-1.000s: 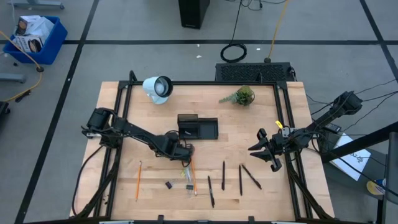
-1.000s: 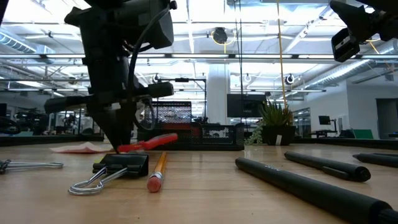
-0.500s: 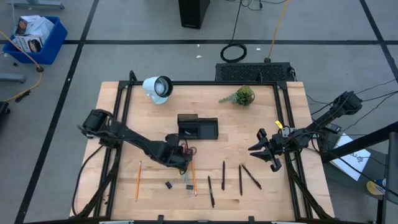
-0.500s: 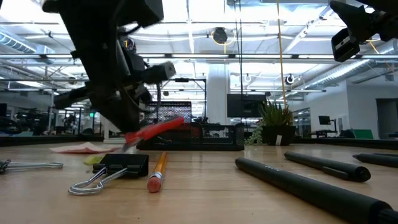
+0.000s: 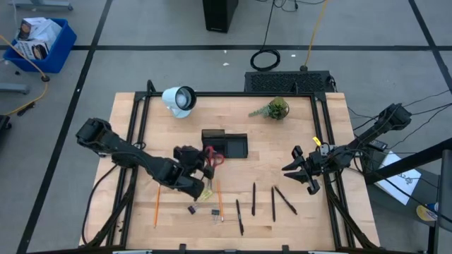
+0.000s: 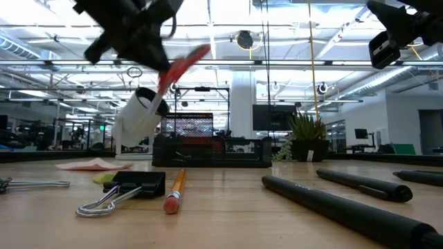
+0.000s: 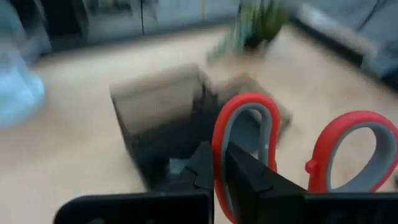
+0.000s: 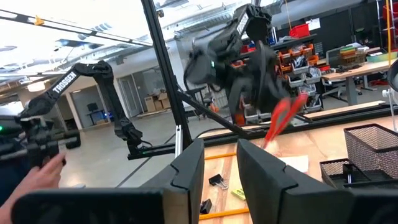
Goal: Pick and place office supplies into organizer
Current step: Put the red scissors into the black desk organizer
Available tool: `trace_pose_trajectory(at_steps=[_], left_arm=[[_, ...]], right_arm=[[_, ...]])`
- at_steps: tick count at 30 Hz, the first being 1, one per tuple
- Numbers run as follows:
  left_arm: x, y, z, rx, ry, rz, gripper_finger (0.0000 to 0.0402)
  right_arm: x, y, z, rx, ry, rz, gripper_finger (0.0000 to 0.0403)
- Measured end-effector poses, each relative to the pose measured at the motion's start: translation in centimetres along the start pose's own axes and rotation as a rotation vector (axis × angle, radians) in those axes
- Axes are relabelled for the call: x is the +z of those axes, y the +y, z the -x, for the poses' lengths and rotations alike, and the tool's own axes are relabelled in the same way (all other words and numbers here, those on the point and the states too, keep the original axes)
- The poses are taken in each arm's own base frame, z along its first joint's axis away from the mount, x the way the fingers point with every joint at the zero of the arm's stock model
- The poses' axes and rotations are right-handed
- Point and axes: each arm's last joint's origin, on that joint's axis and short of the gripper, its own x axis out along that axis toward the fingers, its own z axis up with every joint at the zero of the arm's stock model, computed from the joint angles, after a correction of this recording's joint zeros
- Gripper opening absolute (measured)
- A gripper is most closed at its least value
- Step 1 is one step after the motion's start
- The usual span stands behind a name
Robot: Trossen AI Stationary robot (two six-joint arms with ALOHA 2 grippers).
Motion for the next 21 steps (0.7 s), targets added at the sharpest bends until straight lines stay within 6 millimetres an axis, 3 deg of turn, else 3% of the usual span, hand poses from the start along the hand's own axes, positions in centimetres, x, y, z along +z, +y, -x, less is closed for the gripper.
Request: trace_pose_trajectory(at_steps=[10,16,21], left_arm=[[4.6,2.2,-1.7,0.189,-0.265,-0.019,0.0021],[6.3,3.1,-2.8,0.291,-0.366,-0.016,0.0007],[7.2,3.5,-3.8,0.352,-0.381,-0.075,0.0021]], right_arm=[[0.0,0.0,0.0,0.0,0.002,0.001,0.0089],[0.0,0.0,0.0,0.0,0.002,0.001,0.0089],[0.0,0.0,0.0,-0.001,0.003,0.001,0.0089]])
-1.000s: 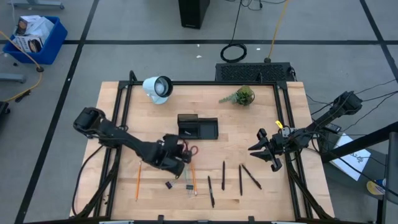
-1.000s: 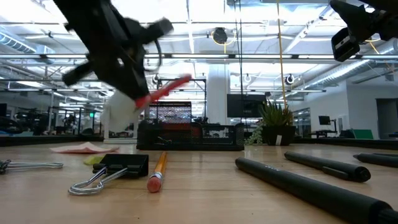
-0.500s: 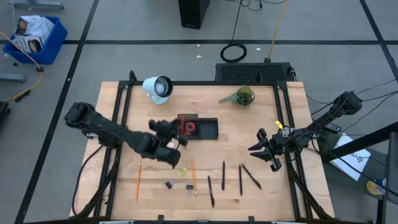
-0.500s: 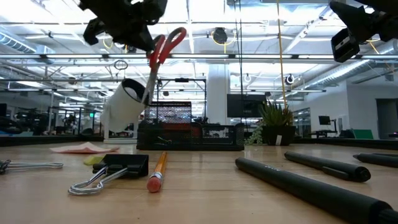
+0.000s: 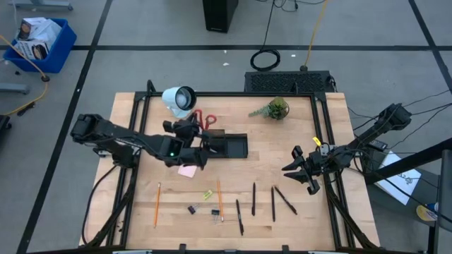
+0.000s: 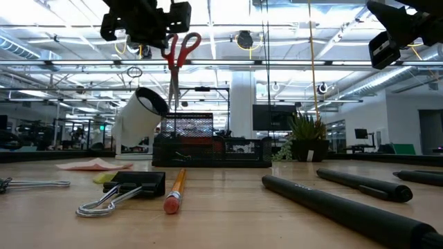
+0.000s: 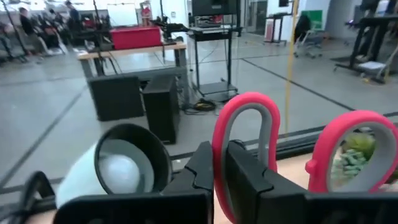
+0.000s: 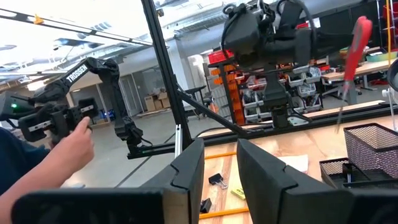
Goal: Pick and place office supplies into organizer
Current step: Put the red scissors into the black desk organizer
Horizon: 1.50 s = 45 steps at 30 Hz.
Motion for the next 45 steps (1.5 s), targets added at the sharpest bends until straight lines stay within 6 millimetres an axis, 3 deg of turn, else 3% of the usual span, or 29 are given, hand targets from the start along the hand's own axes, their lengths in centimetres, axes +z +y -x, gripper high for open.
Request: trace_pose_trajectory(at_steps=[11,21,35,45], left_arm=[[0.8,-0.2,-2.0,0.074,-0.036,0.039,0.0017],[-1.6,-1.3,-4.5,0.082,0.055,0.032,0.0018],[-3.1,-2.3,-4.5,0.061,0.078,0.055,0.0047],[-3.3,-2.6,-3.7,0.035,0.079,0.06,0.0162]], right_arm=[[0.0,0.0,0.0,0.0,0.0,0.0,0.0089],[0.0,0.0,0.0,0.0,0.001,0.001,0.0089],[0.0,0.0,0.0,0.0,0.001,0.0,0.0089],[0.0,0.0,0.0,0.0,0.001,0.0,0.0089]])
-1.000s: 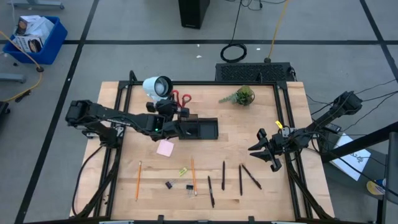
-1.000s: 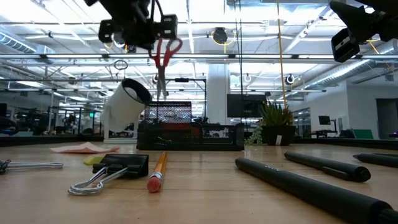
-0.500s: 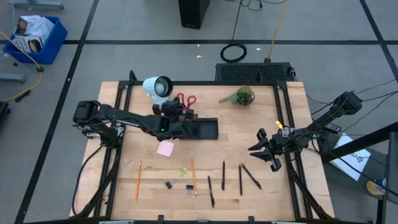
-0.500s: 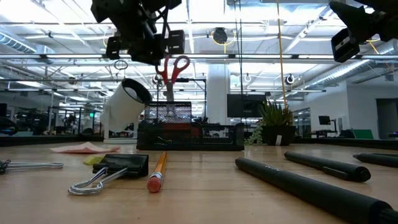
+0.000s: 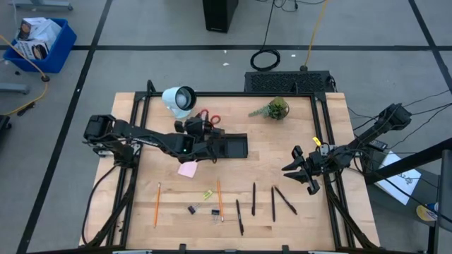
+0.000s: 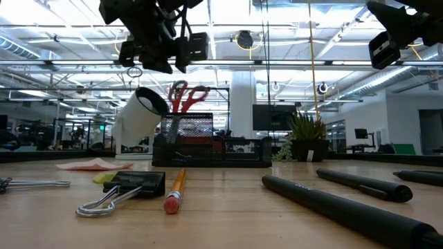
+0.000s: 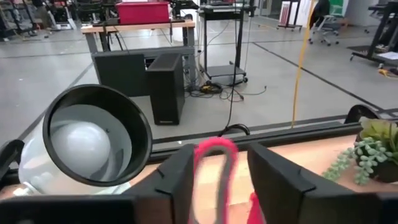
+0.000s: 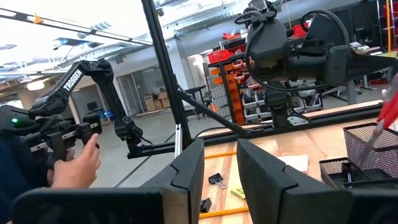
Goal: Pick and place office supplies into organizer
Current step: Put the red scissors into the black desk organizer, then put the black binder clip into the black desk organizer
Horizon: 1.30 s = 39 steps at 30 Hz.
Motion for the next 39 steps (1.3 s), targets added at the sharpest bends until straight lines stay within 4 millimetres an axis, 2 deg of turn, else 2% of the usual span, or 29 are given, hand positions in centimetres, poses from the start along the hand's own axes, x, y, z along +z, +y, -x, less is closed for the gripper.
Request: trace_pose_trajectory(at_steps=[3,7,13,18,26,31,36,39], left_arm=[[-0.1,-0.2,0.7,-0.028,0.003,0.01,0.0174],[0.4,-0.8,3.2,-0.12,-0.008,-0.018,0.0177],[0.8,-0.3,7.3,-0.282,0.042,-0.066,0.0177],[0.8,0.6,9.2,-0.418,0.158,-0.162,0.0177],[-0.8,1.4,11.2,-0.562,0.38,-0.286,0.0177],[-2.7,2.1,14.2,-0.575,0.395,-0.261,0.0178],[-4.6,3.4,16.6,-0.561,0.562,-0.187,0.0178],[-5.8,3.9,18.0,-0.575,0.665,-0.21,0.0177]], right_arm=[[0.0,0.0,0.0,0.0,0.0,0.0,0.0089],[0.0,0.0,0.0,0.0,0.0,0.0,0.0089],[0.0,0.0,0.0,0.0,0.0,0.0,0.0089],[0.0,0.0,0.0,0.0,0.0,0.0,0.0089],[0.0,0.0,0.0,0.0,0.0,0.0,0.0089],[0.0,0.0,0.0,0.0,0.0,0.0,0.0089],[0.0,0.0,0.0,0.0,0.0,0.0,0.0089],[0.0,0.0,0.0,0.0,0.0,0.0,0.0089]])
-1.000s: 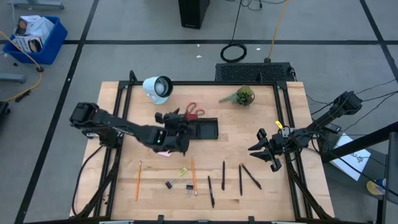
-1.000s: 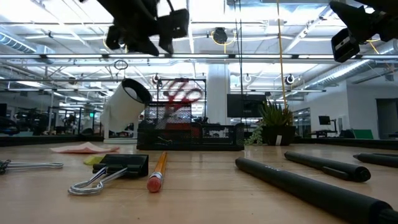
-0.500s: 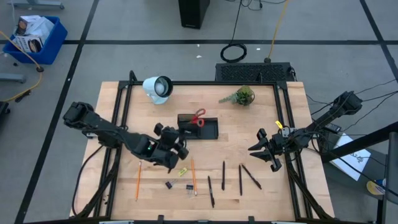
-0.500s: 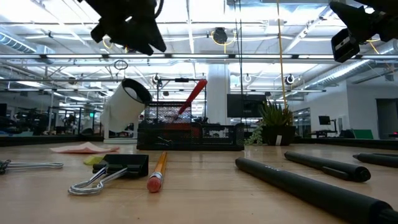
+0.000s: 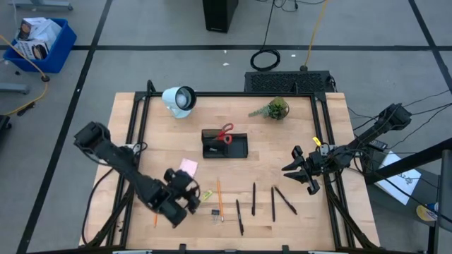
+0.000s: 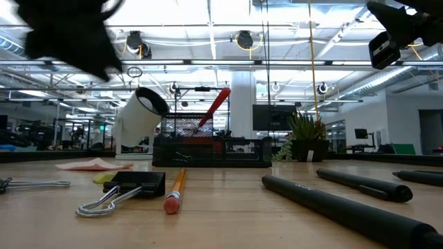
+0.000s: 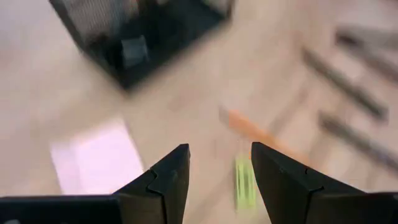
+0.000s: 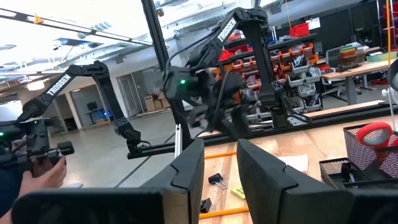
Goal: Pick and place office supplies into organizer
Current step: Put the black binder clip into the black desk organizer
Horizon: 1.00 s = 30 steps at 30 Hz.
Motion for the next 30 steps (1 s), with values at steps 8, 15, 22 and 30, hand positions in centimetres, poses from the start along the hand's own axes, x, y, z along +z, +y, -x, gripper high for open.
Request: trace_pose_trajectory(at_steps=[8,15,22,30], left_arm=[[-3.2,-1.7,-0.8,-0.063,0.18,0.084,0.0219],[-4.8,-2.7,-1.0,-0.117,0.312,0.202,0.025],[-5.7,-2.9,0.4,-0.176,0.351,0.125,0.025],[-5.3,-2.3,-0.5,-0.117,0.454,0.055,0.025]], right_arm=[[0.0,0.0,0.0,0.0,0.0,0.0,0.0089],[0.0,0.0,0.0,0.0,0.0,0.0,0.0089],[0.0,0.0,0.0,0.0,0.0,0.0,0.0089],[0.0,0.0,0.0,0.0,0.0,0.0,0.0089]])
